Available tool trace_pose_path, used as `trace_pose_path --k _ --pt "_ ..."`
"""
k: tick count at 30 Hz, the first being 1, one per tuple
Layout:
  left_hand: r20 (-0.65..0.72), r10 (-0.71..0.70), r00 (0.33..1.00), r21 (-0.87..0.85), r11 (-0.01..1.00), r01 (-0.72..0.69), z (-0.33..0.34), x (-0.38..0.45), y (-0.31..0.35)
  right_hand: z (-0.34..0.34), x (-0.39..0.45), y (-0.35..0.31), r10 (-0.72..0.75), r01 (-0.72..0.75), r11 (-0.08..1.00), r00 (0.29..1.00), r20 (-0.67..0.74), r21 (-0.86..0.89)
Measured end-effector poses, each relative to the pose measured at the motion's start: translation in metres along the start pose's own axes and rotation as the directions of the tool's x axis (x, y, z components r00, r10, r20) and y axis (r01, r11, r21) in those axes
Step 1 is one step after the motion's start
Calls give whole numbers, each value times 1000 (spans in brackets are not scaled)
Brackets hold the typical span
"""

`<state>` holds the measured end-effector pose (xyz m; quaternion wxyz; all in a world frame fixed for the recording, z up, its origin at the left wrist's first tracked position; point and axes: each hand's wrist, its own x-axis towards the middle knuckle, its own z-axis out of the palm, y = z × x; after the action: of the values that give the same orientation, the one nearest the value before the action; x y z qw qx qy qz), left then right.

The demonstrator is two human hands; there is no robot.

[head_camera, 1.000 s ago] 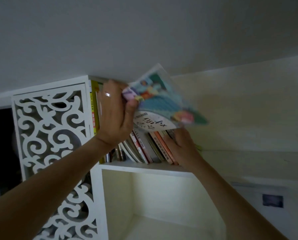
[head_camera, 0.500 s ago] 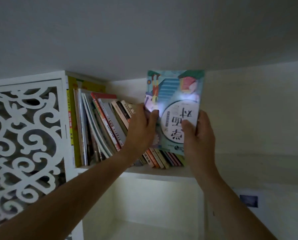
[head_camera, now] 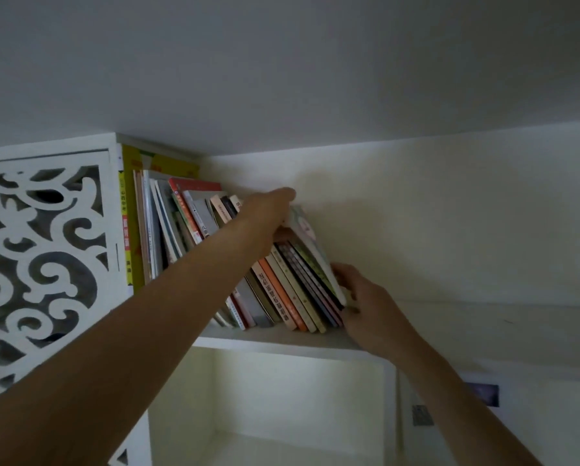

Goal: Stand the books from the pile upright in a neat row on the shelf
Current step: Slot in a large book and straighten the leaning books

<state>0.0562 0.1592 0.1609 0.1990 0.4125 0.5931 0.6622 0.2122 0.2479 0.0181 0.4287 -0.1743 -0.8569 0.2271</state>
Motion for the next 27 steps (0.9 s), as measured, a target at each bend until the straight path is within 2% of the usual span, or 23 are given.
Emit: trace_pose_path --k 2,5,7,9,10,12,14,16,19,22,24,27 --pt "-22 11 1000 -137 990 -14 2 2 -2 3 1 3 -60 59 997 998 -24 -50" --pt "-136 207 969 -89 971 -220 10 -6 -20 9 4 4 -126 90 981 969 -215 -170" --pt "-183 449 875 91 893 -440 15 -19 -33 12 5 4 -181 99 961 931 -316 -258" --pt "-97 635 766 232 763 -603 17 -28 -49 12 7 -1 -222 93 944 889 -401 -316" --pt "-35 668 744 264 724 -638 17 -29 -58 12 10 -5 -227 76 938 874 -430 -339" --pt "-16 708 706 352 665 -659 16 -29 -72 11 18 -16 -211 36 930 867 -451 -366" --pt "-99 776 622 419 600 -681 10 -26 -77 13 28 -25 -185 12 932 875 -447 -362" --pt "-109 837 537 523 507 -685 -2 -17 -85 18 37 -33 -170 -10 930 875 -453 -368" --pt "47 886 460 755 270 -598 -29 -4 -111 28 51 -38 -190 -40 905 854 -484 -424" --pt "237 904 356 828 4 -560 -58 4 -141 35 58 -27 -123 -112 888 877 -464 -447" --pt "271 905 328 827 -44 -560 -69 6 -150 39 56 -12 -43 -148 904 902 -430 -401" --pt "233 916 326 827 -11 -562 -68 7 -150 45 49 -1 9 -166 898 932 -362 -408"
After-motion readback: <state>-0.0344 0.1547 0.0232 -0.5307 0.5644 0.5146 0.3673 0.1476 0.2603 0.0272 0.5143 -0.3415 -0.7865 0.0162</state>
